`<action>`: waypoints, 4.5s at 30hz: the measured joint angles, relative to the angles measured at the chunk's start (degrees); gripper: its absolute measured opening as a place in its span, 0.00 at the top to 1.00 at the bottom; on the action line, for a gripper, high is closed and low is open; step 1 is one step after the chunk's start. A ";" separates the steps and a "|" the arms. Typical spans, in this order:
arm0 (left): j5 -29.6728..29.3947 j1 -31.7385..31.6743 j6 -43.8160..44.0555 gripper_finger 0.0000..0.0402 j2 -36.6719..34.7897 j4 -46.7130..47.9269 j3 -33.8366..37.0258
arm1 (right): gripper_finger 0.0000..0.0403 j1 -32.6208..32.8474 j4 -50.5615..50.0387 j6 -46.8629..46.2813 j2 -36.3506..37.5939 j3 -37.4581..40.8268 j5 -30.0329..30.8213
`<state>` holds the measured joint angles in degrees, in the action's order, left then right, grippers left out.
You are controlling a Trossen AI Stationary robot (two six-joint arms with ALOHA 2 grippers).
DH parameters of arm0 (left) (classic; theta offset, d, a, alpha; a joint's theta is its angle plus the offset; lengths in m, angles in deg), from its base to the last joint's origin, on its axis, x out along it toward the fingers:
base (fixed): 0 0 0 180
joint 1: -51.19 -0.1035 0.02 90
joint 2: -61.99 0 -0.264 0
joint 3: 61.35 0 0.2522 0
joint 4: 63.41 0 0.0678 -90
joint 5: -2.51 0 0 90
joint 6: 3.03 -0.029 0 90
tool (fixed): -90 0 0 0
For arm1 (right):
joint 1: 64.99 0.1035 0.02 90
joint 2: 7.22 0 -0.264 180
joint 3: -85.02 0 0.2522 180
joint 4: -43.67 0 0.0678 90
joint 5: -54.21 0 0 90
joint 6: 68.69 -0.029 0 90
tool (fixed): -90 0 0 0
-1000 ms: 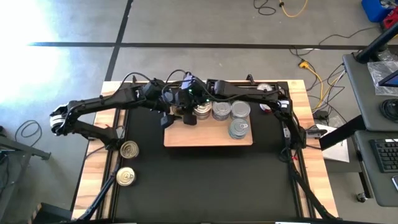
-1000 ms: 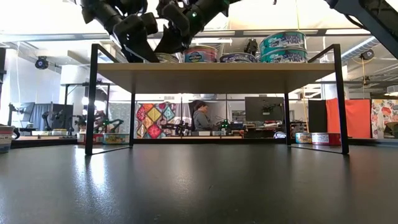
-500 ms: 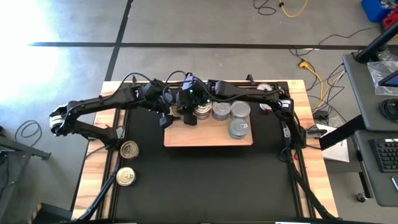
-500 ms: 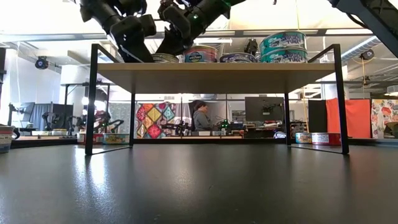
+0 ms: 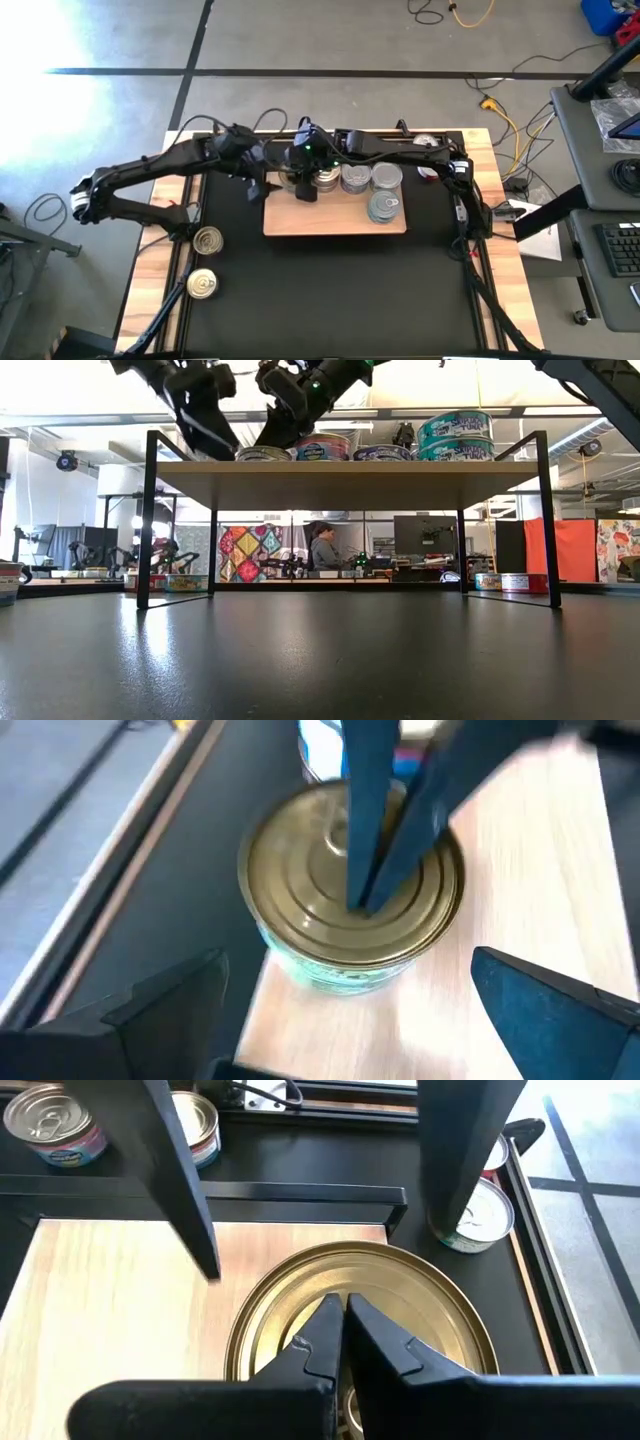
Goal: Stack canned seafood by type on shelf
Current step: Stack the green tuna can on top of the green tuna can on the shelf, then put the blue pink tuna can on the shelf
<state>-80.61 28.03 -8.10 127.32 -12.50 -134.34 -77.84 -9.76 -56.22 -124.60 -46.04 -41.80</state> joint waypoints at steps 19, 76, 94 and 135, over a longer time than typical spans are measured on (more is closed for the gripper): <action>-33.60 29.67 18.33 0.07 -9.82 1.30 -7.32 | 0.97 0.03 8.14 -5.06 -0.41 0.33 0.51; -10.42 88.24 100.26 0.09 10.93 30.80 1.72 | 0.97 33.88 5.63 -21.91 10.38 -3.06 38.75; -9.70 87.73 115.94 0.39 12.70 35.29 2.50 | 0.97 55.15 0.05 -35.41 9.19 -2.32 54.96; -8.82 85.64 128.14 1.00 25.80 24.37 7.10 | 0.97 57.92 7.20 -57.44 1.72 -0.83 54.15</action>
<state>-89.42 113.67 120.04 153.12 11.87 -127.24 -19.91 -2.56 -113.66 -122.88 -46.87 12.35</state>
